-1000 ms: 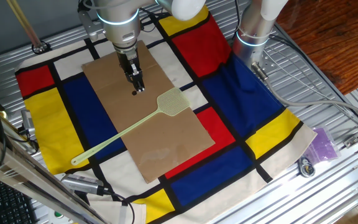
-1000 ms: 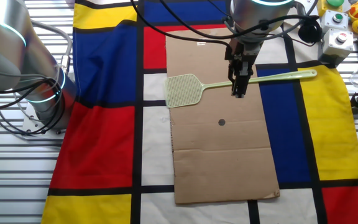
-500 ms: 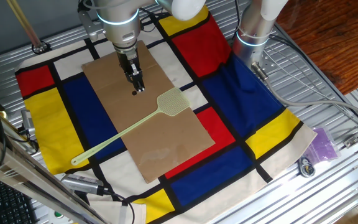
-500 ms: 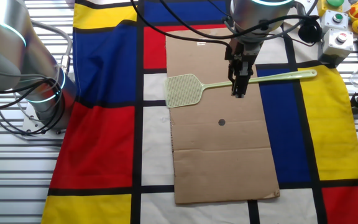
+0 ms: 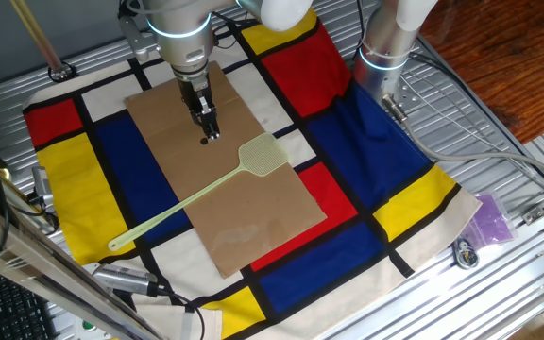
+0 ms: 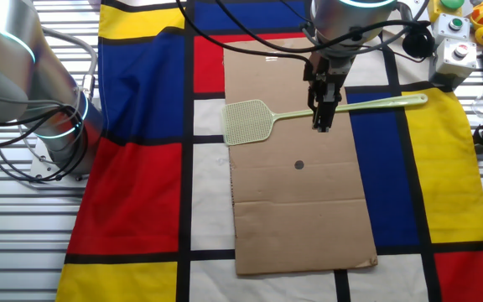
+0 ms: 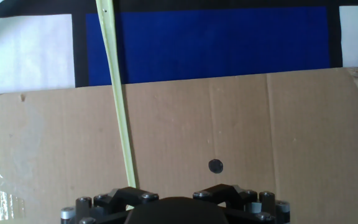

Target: Swat with a flyswatter

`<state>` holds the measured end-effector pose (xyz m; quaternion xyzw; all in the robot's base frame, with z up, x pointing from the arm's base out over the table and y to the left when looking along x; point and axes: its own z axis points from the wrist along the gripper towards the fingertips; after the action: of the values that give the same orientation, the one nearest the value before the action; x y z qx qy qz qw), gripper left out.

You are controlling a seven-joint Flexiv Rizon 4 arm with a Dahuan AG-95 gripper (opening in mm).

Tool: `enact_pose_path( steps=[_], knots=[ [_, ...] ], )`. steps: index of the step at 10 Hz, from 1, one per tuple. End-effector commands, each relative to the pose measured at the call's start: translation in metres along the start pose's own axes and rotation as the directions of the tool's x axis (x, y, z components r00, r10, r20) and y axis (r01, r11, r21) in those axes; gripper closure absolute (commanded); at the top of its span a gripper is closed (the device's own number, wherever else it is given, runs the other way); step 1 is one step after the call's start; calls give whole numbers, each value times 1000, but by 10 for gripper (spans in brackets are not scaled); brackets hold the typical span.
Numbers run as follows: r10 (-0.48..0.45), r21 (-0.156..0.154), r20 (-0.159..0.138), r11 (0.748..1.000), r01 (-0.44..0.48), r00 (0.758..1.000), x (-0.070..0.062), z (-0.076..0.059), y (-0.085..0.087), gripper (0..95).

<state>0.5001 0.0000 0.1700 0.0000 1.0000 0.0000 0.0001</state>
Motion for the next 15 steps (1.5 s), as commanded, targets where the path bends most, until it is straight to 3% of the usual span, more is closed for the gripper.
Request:
enact_pose_path(
  steps=[1, 2, 10, 15],
  knots=[
    [-258, -59, 19, 964, 259, 966, 0, 0, 0, 950],
    [-261, -47, 15, 964, 261, 965, 0, 0, 0, 950],
    [-284, -50, 20, 957, 284, 959, 0, 0, 0, 950],
    [-268, -24, -6, 963, 268, 963, -1, 2, 4, 950]
  ],
)
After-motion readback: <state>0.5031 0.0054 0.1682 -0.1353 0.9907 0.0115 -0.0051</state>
